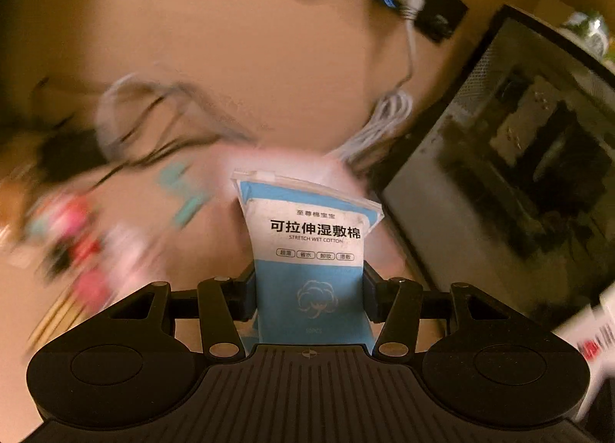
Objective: Organize objects
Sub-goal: 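Lower the blue pack into the pink box and open the left gripper while the right carries the charger, then lower the white charger into the pink box and open the right gripper, then move the left gripper down to the white lace pouch and grasp it, then grasp the teal plastic clip with the right gripper while the left holds the lace pouch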
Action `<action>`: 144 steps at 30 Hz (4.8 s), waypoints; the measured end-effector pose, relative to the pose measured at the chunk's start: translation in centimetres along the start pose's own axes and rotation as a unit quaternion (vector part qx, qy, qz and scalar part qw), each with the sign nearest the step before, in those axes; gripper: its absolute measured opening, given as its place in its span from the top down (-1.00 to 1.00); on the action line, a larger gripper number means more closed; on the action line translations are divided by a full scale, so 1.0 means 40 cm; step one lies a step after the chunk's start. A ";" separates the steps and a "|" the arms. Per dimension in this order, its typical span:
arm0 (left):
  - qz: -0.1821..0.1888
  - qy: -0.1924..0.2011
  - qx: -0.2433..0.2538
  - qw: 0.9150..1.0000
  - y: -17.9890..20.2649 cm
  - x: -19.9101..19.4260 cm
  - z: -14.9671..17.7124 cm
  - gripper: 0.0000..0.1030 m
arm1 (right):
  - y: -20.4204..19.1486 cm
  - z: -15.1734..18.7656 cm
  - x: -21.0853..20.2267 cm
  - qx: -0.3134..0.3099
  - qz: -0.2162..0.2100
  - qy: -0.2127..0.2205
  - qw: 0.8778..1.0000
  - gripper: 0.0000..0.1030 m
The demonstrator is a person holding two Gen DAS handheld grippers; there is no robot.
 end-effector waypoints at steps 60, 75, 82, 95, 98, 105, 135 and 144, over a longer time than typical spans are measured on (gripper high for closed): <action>-0.032 0.006 -0.127 0.991 -0.301 0.062 -0.107 -0.01 | -0.063 -0.027 0.100 -0.068 0.062 0.009 0.996 -0.86; -0.173 -0.069 -0.120 0.975 -0.319 0.388 -0.141 0.14 | 0.052 0.049 0.015 -0.007 0.137 0.001 0.991 -0.88; -0.175 -0.070 -0.039 0.981 -0.291 0.316 -0.070 0.36 | 0.053 0.035 0.047 -0.009 0.118 -0.005 0.993 -0.88; -0.127 -0.112 0.018 0.985 -0.214 0.102 0.168 0.47 | 0.011 0.027 0.109 -0.023 0.085 0.000 0.996 -1.00; -0.105 -0.122 0.017 0.987 -0.197 0.055 0.220 0.47 | 0.033 0.033 0.127 -0.004 0.090 -0.010 0.996 -1.00; -0.062 -0.115 -0.013 0.991 -0.212 -0.037 0.307 0.47 | 0.073 0.050 0.171 0.037 0.081 -0.041 0.995 -1.00; -0.065 -0.126 0.127 0.982 -0.121 -0.126 0.402 0.41 | 0.061 0.080 0.196 0.017 0.063 -0.040 0.997 -1.00; -0.078 -0.107 0.052 0.990 -0.152 -0.117 0.400 0.71 | 0.042 0.074 0.200 -0.001 0.040 -0.049 0.998 -1.00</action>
Point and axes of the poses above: each gripper's, at about its wrist camera, not at the fingertips, and x roughly the way its jaws point, y to its right, z to its underside, the point moved 5 cm from there along x, roughly the way its jaws point, and after that the axes turned 5 degrees about -z, right-handed, at the moved point
